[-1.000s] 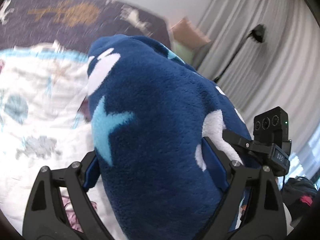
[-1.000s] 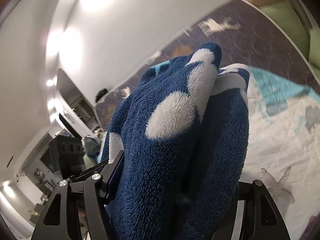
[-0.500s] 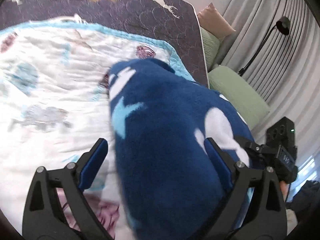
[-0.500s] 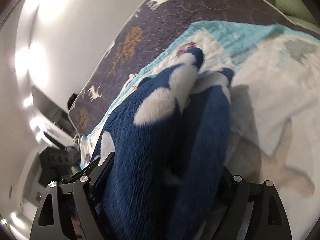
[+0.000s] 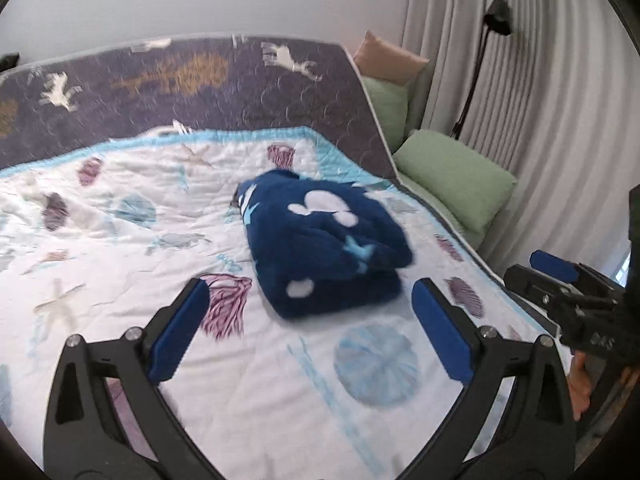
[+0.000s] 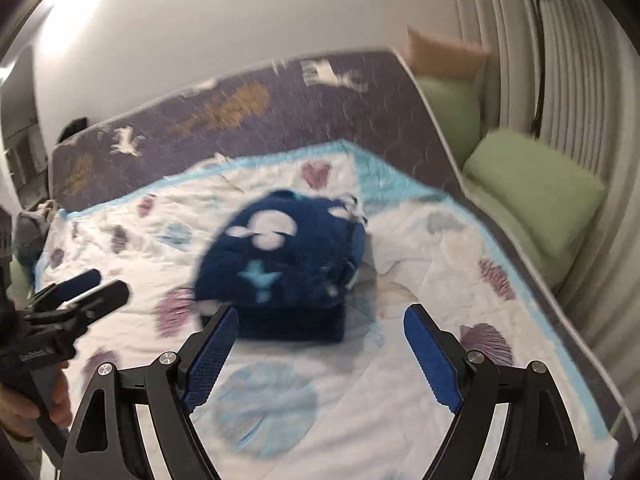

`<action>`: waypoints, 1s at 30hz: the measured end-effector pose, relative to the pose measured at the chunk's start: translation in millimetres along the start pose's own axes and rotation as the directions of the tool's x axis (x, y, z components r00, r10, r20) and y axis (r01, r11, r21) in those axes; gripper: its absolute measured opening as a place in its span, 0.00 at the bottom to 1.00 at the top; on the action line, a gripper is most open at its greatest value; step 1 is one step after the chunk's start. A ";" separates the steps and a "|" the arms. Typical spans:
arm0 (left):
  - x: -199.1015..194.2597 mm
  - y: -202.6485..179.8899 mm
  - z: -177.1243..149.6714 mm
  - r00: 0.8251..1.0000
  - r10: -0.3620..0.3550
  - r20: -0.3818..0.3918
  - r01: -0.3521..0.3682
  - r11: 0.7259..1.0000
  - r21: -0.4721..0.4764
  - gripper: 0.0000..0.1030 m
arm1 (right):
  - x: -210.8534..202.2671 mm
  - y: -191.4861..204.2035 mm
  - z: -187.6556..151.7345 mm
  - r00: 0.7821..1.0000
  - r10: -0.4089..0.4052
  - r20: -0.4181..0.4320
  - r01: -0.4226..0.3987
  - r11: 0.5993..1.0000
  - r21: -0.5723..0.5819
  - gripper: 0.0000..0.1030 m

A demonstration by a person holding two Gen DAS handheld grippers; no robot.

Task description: Fold small clothes

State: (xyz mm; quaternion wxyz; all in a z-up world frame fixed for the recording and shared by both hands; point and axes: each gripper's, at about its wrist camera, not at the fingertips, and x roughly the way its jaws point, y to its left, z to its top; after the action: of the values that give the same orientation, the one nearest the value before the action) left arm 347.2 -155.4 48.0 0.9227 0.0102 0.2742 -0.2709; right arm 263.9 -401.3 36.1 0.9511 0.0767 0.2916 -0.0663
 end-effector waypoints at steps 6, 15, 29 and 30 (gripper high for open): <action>-91.2 -38.0 -21.5 0.992 0.098 0.079 -0.108 0.987 0.123 0.99 | -103.1 30.7 -25.0 0.996 -0.040 0.081 0.039 0.999 0.010 0.85; -175.3 -64.9 -90.5 0.987 0.153 0.039 -0.158 0.970 0.184 0.99 | -176.1 73.3 -77.7 0.993 -0.110 0.036 0.110 0.994 -0.008 0.91; -208.9 -17.8 -158.6 0.943 0.325 -0.073 -0.321 0.945 0.062 0.99 | -204.1 96.7 -142.5 0.997 -0.061 -0.039 0.061 0.998 0.012 0.92; -209.2 -15.6 -161.5 0.941 0.328 -0.082 -0.324 0.944 0.057 0.99 | -203.3 98.2 -145.3 0.997 -0.057 -0.050 0.057 0.998 0.012 0.92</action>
State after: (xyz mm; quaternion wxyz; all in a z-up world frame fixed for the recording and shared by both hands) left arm 111.5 -38.3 19.8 0.9411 0.0874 0.3042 -0.1193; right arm 34.6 -261.7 42.6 0.9407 0.0765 0.3169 -0.0934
